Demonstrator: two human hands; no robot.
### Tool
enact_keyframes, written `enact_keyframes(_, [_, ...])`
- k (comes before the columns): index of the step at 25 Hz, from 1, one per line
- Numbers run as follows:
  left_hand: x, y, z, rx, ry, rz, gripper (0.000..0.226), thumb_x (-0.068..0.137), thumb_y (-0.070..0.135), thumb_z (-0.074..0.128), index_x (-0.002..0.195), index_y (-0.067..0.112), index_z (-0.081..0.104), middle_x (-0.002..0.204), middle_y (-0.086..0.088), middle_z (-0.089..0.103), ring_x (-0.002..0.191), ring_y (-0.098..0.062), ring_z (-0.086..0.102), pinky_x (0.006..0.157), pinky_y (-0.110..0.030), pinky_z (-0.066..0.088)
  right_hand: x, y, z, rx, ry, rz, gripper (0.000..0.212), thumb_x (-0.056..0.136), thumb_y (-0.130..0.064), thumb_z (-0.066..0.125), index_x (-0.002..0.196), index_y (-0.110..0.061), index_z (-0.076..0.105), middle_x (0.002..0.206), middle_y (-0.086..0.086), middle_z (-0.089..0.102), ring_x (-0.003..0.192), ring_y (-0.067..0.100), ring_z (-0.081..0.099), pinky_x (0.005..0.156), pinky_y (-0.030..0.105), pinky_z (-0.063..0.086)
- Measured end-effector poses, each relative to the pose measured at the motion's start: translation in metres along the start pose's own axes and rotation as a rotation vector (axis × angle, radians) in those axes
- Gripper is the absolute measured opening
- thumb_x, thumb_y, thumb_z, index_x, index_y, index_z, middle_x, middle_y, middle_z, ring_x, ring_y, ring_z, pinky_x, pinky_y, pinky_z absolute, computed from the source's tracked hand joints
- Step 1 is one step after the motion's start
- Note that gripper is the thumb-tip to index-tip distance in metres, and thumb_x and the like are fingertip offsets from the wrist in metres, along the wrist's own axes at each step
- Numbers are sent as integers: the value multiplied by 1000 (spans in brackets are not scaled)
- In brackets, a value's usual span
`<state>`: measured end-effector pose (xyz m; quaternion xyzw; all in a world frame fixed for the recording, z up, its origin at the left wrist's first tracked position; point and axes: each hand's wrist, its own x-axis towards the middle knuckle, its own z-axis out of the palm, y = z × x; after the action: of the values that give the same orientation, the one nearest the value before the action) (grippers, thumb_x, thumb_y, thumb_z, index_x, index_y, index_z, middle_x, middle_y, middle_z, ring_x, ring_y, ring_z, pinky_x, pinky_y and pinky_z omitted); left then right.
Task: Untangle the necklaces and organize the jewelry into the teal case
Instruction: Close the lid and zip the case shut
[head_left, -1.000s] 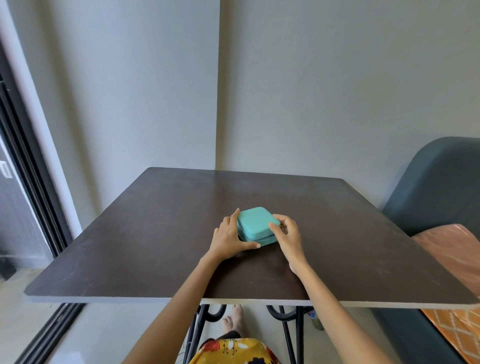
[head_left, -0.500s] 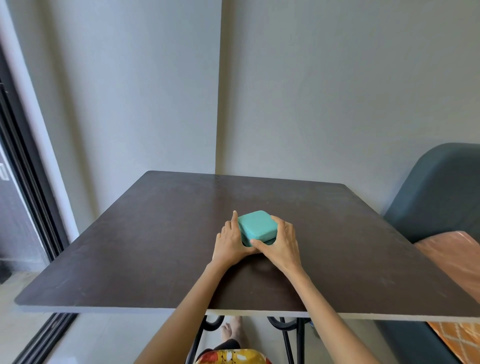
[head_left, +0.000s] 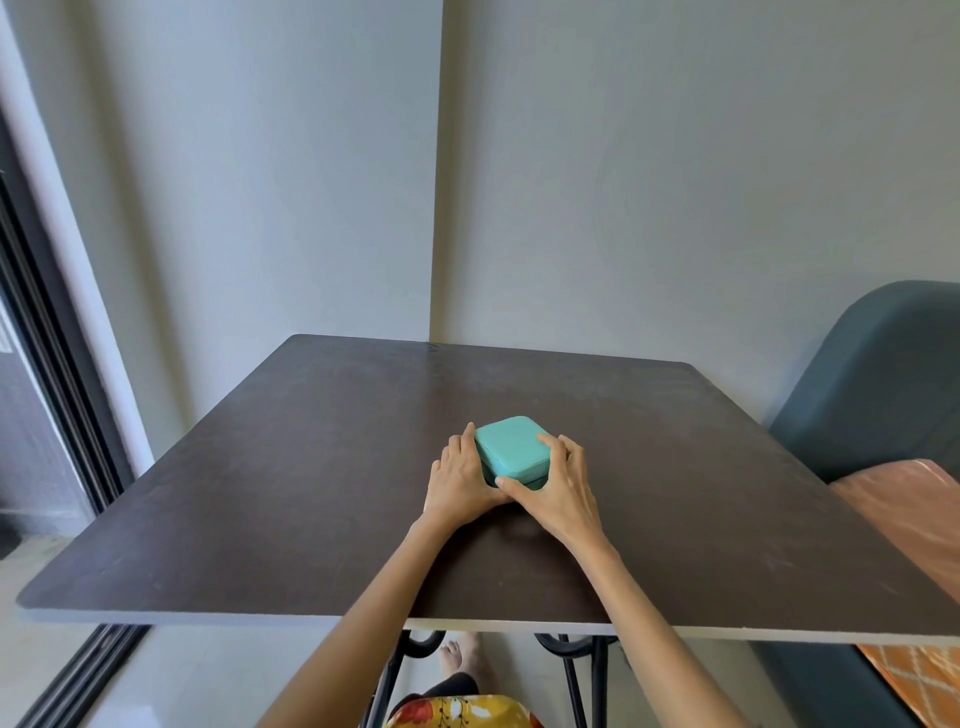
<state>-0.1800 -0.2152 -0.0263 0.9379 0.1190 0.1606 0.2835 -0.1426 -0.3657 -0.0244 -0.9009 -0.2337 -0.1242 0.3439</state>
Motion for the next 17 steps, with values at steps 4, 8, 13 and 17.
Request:
enact_keyframes(4, [1, -1, -10, -99, -102, -4, 113, 67, 51, 75, 149, 14, 6, 146, -5, 26, 135, -22, 30, 110, -41, 25, 2, -1, -3, 51, -44, 55, 81, 68, -62, 68, 133, -32, 30, 134, 0, 33, 119, 23, 44, 86, 38, 48])
enact_keyframes(8, [8, -20, -36, -627, -283, -99, 76, 86, 6, 56, 149, 18, 14, 150, -4, 26, 120, -18, 46, 92, -26, 47, 7, 9, -7, 99, -103, 41, 76, 70, -55, 71, 131, -34, 32, 132, -1, 32, 118, 20, 43, 84, 34, 47])
enact_keyframes(13, [17, -21, -37, -407, -120, 28, 55, 88, -5, 44, 137, 22, 44, 137, 3, 51, 84, -10, 56, 80, -20, 48, 16, 20, -18, 154, -202, -1, 74, 71, -51, 73, 131, -37, 31, 126, -12, 28, 115, 8, 35, 85, 27, 39])
enact_keyframes(17, [29, -17, -34, -232, -171, 107, 51, 87, -4, 42, 129, 22, 55, 126, 0, 60, 90, -10, 56, 93, -32, 48, 18, 24, -20, 149, -217, -14, 74, 71, -51, 73, 131, -38, 31, 124, -15, 27, 113, 7, 34, 85, 27, 38])
